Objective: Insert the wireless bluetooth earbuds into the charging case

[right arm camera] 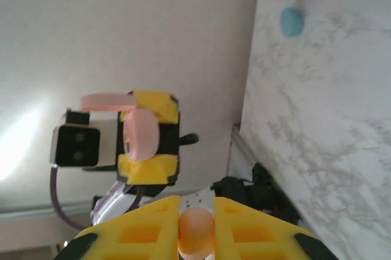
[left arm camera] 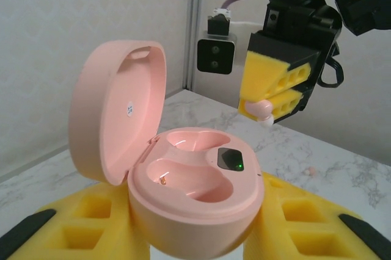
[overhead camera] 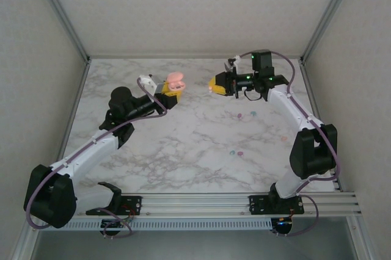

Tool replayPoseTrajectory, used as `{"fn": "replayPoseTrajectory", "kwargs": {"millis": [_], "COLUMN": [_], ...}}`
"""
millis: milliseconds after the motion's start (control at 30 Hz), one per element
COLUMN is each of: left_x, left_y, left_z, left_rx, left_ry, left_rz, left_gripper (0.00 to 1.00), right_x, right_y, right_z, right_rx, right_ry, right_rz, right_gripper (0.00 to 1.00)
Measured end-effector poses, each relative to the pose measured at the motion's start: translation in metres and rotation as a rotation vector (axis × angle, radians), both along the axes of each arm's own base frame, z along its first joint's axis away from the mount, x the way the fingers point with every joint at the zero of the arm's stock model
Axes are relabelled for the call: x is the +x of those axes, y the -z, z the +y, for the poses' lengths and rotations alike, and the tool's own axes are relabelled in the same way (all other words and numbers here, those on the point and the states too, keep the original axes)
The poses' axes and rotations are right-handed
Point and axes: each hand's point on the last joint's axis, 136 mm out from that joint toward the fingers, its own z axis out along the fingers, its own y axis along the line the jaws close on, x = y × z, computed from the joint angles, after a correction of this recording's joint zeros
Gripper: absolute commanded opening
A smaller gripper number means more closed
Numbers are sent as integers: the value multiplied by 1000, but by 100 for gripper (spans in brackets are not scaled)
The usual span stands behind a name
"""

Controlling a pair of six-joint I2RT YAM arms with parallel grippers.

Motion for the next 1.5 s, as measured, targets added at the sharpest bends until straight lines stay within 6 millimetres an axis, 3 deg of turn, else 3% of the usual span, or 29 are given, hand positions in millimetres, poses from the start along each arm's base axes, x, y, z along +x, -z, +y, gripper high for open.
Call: {"fn": "replayPoseTrajectory", "kwargs": {"millis": [233,500,733,967,1167,1500], "left_x": [-5,-10,-12,-26,-23,-24], "left_y": [0,4,6,-7,-12,-13], "left_z": [-3,-10,-13,-37,-39,-40], "left_rx": [24,58,73,76,71,69], "left_ry": [37,60,75,155,155,160], "left_rz": [-38,-74,-87,-130,-133,-122], "left_gripper": [22,22,23,22,22,22], "right_x": [-20,-25,-27,-36,-36,-32], "right_y": [-28,-47,-46,-53,-62,-57], "right_z": [19,25,28,47,44,42], "right_rx": [54,59,46,19,9,-26], "right_ry": [-105,-122,-122,-106,-73,-46], "right_rz": [-41,-74,-95,-258,-348,-381], "right_gripper": [18,18,18,18,18,19]}}
